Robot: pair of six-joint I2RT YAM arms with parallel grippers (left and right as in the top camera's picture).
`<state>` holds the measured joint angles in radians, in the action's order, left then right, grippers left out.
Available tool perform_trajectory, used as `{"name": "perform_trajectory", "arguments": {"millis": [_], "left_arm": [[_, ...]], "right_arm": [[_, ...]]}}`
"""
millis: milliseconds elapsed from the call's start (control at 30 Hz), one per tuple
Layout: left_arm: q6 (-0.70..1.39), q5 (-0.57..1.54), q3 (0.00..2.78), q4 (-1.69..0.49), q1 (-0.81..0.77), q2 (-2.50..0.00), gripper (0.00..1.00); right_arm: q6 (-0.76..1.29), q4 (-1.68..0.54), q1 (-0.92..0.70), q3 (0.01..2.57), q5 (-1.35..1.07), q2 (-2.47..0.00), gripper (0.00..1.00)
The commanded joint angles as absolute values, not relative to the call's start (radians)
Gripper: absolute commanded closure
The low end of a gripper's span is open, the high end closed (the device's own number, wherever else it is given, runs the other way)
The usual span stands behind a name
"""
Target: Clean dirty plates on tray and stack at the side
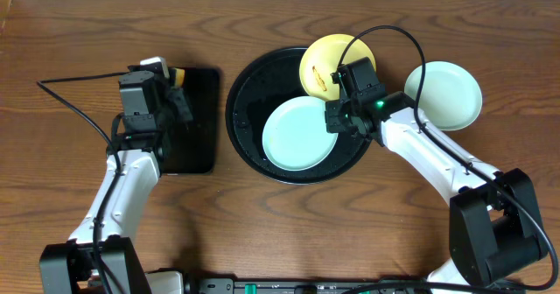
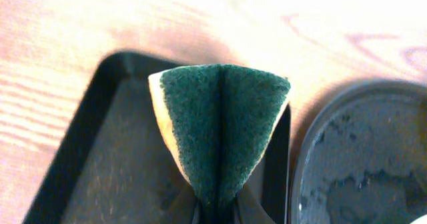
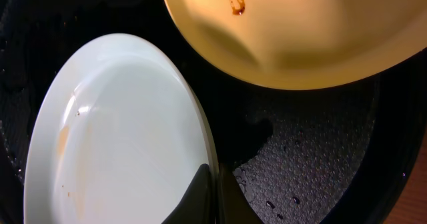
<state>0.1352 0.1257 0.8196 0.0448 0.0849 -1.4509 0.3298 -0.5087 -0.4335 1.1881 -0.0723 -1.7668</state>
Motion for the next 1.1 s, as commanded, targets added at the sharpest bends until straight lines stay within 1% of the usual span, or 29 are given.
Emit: {"name": "perform_trajectory", "arguments": {"millis": [0,133,233,300,433,533,667,800,1067], "left_arm": [[0.144,0.104,0.838,0.067,0.083,-1.437,0.92],[0.143,0.119,0.868,0.067,0.057,-1.437,0.92],[0.145,0.121,0.894,0.068,0.009,-1.437,0.92],[0.191,0.150,0.908,0.040,-0.036,-1.436,0.92],[0.293,0.278,0.915,-0.034,-0.144,-1.436,0.92],[0.329,0.280,0.915,-0.068,-0.215,-1.436,0.92],[0.346,0.276,0.914,-0.061,-0.289,-1.440,0.92],[0.345,0.267,0.914,-0.055,-0.334,-1.457,0.92],[0.346,0.258,0.914,-0.047,-0.370,-1.520,0.92]], "right_arm": [[0.344,-0.509,-0.447,1.182,-0.072,-1.769,0.99],[0.344,-0.509,-0.447,1.182,-0.072,-1.769,0.99],[0.344,-0.509,-0.447,1.182,-0.072,-1.769,0.99],[0.344,-0.509,-0.447,1.182,-0.072,-1.769,0.99],[0.344,-0.509,-0.447,1.182,-0.072,-1.769,0.99],[0.344,-0.509,-0.447,1.182,-0.072,-1.769,0.99],[0.344,-0.508,-0.447,1.182,-0.072,-1.769,0.99],[0.344,-0.508,-0.447,1.182,-0.072,-1.769,0.99],[0.344,-0.508,-0.447,1.182,-0.072,-1.769,0.99]]}}
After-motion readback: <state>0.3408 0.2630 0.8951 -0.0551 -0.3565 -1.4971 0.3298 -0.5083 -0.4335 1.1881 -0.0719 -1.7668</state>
